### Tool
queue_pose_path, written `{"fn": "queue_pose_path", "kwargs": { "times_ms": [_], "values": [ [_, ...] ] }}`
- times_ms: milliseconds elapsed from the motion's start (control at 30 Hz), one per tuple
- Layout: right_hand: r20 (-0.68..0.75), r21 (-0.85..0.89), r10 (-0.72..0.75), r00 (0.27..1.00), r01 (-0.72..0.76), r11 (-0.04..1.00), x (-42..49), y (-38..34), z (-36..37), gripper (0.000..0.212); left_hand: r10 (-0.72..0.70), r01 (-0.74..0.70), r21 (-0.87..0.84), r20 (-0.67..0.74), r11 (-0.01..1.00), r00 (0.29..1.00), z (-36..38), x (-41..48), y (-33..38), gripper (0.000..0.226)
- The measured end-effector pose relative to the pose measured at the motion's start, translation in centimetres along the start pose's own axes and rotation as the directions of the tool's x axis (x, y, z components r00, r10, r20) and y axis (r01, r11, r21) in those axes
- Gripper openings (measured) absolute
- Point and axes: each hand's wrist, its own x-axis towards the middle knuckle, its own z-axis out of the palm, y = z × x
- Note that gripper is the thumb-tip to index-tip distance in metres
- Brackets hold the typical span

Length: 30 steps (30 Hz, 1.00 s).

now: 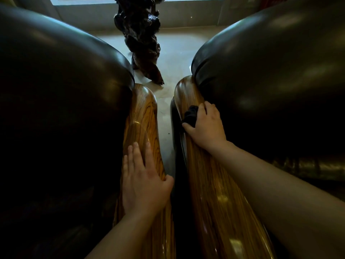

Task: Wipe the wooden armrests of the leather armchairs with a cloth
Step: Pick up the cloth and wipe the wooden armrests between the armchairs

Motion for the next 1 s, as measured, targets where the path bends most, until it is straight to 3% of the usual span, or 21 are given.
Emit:
{"fn": "queue_pose_path", "kwargs": {
  "times_ms": [167, 333, 433, 600, 733, 833, 933, 1000],
  "values": [
    [0.025, -0.113, -0.185, 0.982, 0.187, 0.976, 1.7, -0.8, 0.4, 0.078, -0.006, 0.006, -0.001, 0.002, 1.000, 1.000, -0.1, 0.0, 0.0, 0.104],
    [0.135, -0.190, -0.388, 0.912, 0.408, 0.893, 1.4, -1.7, 1.1, 0.044, -0.017, 0.018, 0.017, -0.007, 1.000, 1.000, 0.0, 0.1, 0.1, 0.106],
    [0.144, -0.124, -0.392, 0.909, 0.410, 0.904, -0.3, -1.7, 1.0, 0.032, -0.022, 0.022, 0.019, -0.015, 1.000, 1.000, 0.0, 0.1, 0.0, 0.106],
    [0.091, -0.069, -0.396, 0.914, 0.402, 0.913, -7.6, -0.6, -0.2, 0.036, -0.025, 0.026, 0.034, -0.029, 0.999, 0.999, 0.2, 0.2, -0.2, 0.104],
    [0.150, -0.063, -0.527, 0.836, 0.541, 0.839, -15.7, 1.8, 0.1, 0.058, -0.012, 0.014, 0.052, -0.030, 0.999, 0.999, 0.2, 0.1, -0.3, 0.104],
    [0.088, -0.029, -0.454, 0.887, 0.457, 0.889, -16.0, 2.7, 0.5, 0.069, -0.011, 0.013, 0.049, -0.031, 0.999, 0.999, 0.1, 0.2, -0.2, 0.104],
    [0.039, 0.014, -0.229, 0.973, 0.229, 0.973, -12.1, 1.5, 0.5, 0.080, -0.012, 0.013, 0.040, -0.030, 0.999, 0.999, 0.2, 0.3, -0.2, 0.105],
    [0.027, 0.042, -0.133, 0.991, 0.131, 0.990, -10.1, 0.9, 0.7, 0.083, -0.024, 0.025, 0.032, -0.043, 0.999, 0.999, 0.3, 0.3, -0.2, 0.106]
  ]
}}
